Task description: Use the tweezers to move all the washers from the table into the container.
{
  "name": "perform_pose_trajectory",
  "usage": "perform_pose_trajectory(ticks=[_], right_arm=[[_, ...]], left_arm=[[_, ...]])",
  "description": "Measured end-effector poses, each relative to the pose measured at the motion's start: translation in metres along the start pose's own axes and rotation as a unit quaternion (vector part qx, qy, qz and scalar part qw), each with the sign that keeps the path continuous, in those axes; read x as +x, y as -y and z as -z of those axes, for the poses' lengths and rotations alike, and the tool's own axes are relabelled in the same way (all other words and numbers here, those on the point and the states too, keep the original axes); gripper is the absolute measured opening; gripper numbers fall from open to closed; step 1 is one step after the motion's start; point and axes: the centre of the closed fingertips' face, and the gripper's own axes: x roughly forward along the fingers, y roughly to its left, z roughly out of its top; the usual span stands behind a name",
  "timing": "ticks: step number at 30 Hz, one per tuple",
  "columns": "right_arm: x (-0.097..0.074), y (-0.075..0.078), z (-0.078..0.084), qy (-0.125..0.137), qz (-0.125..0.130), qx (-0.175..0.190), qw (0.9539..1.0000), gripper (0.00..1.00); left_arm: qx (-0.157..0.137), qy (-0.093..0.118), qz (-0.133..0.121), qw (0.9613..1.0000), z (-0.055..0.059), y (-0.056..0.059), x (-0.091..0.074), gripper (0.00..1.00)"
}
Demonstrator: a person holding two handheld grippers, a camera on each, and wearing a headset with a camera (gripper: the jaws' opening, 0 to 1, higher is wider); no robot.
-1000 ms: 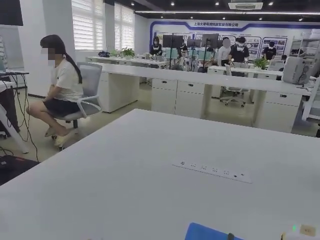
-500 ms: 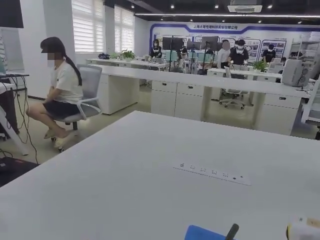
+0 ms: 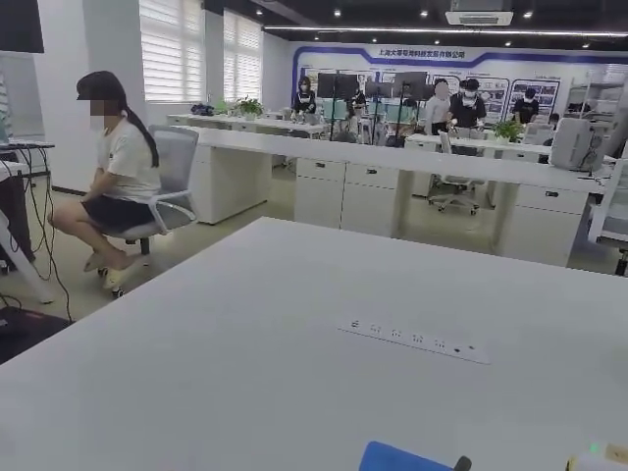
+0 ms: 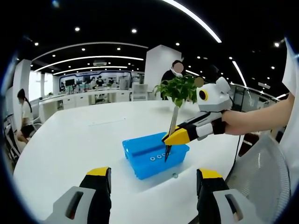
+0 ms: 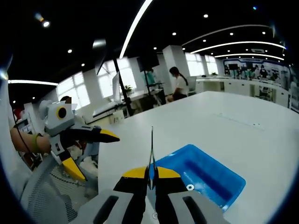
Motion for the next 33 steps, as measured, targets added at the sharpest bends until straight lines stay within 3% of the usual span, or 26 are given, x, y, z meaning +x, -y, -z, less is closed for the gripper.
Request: perform_pose_trajectory(ticks=[14, 33], right_arm=[[-0.007, 0.001, 0.020, -0.014, 0.010, 0.015, 0.9997, 0.02], [-0.007, 0.005, 0.054, -0.057, 0.022, 0.011, 0.9981, 0.03]], left_arm=[[0.000, 0.000, 0.001, 1.0000, 0.000, 0.000, 0.000, 0.75], [-0.002, 0.003, -0.002, 1.0000, -0.001, -0.001, 0.000, 0.75]])
